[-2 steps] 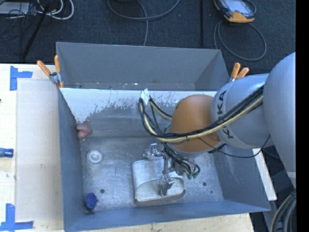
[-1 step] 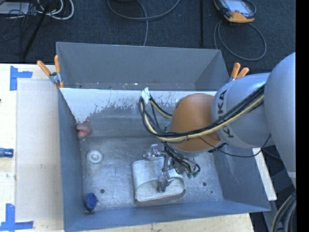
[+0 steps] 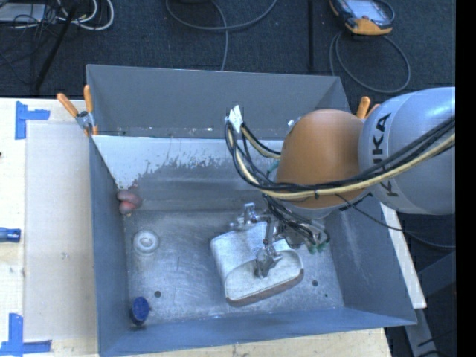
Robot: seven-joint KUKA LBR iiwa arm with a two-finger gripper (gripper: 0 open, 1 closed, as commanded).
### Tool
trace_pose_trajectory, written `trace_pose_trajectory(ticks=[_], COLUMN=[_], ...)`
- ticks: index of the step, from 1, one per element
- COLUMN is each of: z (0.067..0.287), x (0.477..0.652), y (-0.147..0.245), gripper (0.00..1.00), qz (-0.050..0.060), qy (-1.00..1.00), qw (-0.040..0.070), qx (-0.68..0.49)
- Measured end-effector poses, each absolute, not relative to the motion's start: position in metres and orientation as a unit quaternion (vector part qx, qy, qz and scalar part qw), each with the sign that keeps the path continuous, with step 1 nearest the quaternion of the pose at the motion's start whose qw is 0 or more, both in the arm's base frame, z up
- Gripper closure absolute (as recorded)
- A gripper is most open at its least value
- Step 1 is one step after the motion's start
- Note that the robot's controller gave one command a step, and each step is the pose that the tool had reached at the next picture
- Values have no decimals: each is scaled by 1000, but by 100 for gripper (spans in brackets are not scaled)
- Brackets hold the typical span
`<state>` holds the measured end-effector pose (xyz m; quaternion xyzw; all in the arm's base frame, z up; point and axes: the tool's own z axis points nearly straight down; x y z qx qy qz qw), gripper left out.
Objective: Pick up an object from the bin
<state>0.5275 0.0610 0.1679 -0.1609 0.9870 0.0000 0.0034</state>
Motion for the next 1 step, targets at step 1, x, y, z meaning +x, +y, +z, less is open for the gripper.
trace_pose_trajectory(ticks=[1], z=[245], x=[546], y=[60], gripper=[100], qz=[0], qy=[987], qw=[5], qx=[-159])
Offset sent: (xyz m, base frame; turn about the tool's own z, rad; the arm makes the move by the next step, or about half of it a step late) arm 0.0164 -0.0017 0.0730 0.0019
